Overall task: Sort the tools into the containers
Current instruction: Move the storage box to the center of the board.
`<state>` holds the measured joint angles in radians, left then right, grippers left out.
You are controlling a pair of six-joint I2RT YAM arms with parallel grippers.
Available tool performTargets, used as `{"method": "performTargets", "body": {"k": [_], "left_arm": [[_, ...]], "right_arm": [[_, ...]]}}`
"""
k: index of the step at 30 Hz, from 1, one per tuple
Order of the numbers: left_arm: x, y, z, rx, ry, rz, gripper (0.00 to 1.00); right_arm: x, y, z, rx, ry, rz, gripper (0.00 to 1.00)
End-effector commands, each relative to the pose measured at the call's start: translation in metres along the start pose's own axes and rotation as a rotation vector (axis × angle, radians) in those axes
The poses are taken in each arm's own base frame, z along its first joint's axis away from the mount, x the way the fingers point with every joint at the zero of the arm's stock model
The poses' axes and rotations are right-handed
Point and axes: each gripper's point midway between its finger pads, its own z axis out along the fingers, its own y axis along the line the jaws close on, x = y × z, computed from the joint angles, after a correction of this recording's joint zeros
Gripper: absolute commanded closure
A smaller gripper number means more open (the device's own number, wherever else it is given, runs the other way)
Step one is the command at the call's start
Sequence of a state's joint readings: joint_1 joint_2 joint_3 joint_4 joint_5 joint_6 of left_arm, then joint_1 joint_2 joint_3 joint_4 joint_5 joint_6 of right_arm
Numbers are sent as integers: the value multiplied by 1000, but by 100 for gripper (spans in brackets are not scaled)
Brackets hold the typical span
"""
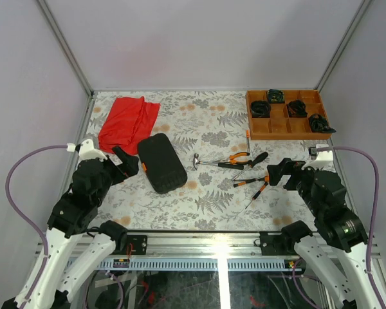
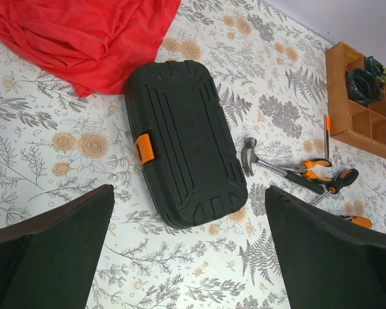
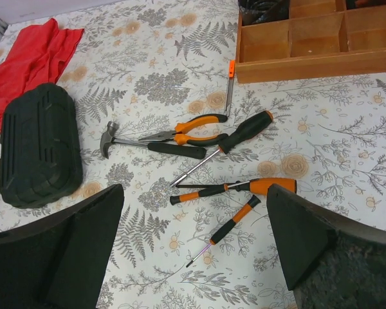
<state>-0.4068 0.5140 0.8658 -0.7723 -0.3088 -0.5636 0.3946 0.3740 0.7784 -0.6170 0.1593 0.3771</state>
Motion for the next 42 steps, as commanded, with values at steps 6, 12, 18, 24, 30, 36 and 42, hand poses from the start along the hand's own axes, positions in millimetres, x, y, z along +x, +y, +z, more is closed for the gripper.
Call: {"method": "performTargets", "body": {"k": [6,12,18,24,30,36,42], "left_arm": [[-9,-13,1,54,1,-11,0],[-5,-12,4,44,16,-16,0],[-1,-11,10,18,43,-24,0],[3,-12,22,-4,70,-49,0],[7,-13,32,-18,74,-72,0],[9,-23,44,1,94,-100,0],[10,-32,48,37,105,-112,0]], "right_arm": [[-18,7,-4,-1,-2,26,1],[-5,-1,10,80,99,50,1],[8,0,23,110,182,89,1],[23,-8,30,162,245,77,1],[32,0,37,121,296,59,0],[46,7,45,81,350,60,1],[62,17,57,28,418,61,1]]}}
